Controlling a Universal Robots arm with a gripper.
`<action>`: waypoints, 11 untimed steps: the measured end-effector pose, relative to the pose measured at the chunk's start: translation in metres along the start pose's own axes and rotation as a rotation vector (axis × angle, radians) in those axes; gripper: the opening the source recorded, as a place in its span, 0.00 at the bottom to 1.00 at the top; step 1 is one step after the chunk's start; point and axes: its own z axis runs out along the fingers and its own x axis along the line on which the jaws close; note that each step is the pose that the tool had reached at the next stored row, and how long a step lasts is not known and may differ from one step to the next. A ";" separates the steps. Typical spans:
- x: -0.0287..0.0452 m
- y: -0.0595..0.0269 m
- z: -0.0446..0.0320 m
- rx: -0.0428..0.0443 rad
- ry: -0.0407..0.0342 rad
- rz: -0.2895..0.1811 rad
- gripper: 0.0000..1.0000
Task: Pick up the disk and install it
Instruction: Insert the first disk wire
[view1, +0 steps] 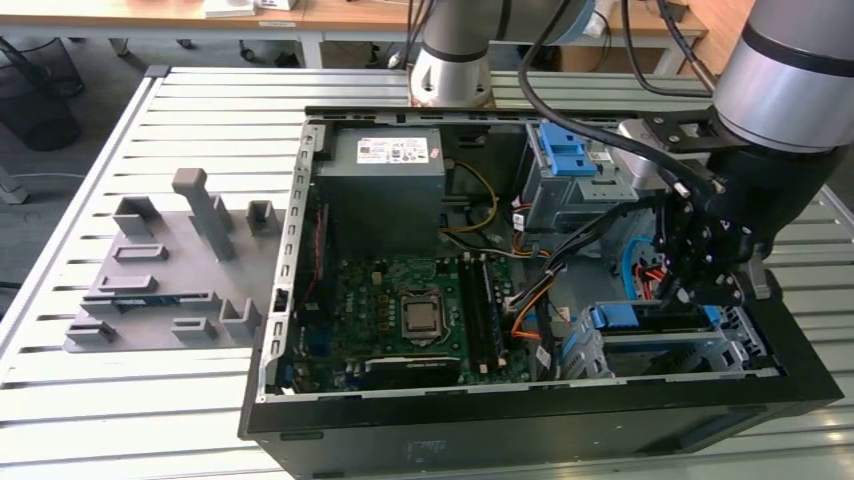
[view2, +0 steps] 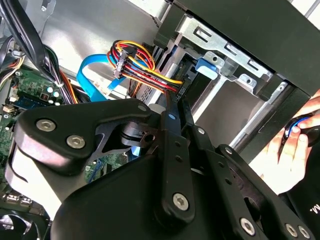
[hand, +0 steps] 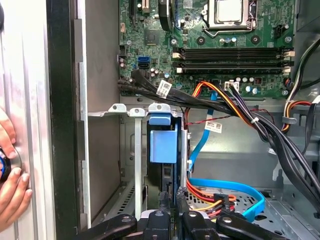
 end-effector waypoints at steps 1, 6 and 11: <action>0.0000 0.0000 0.0002 0.0000 0.0000 0.000 0.16; -0.0002 0.0002 0.0021 0.0000 -0.0006 0.000 0.16; -0.0003 0.0002 0.0038 -0.0001 -0.0024 0.000 0.16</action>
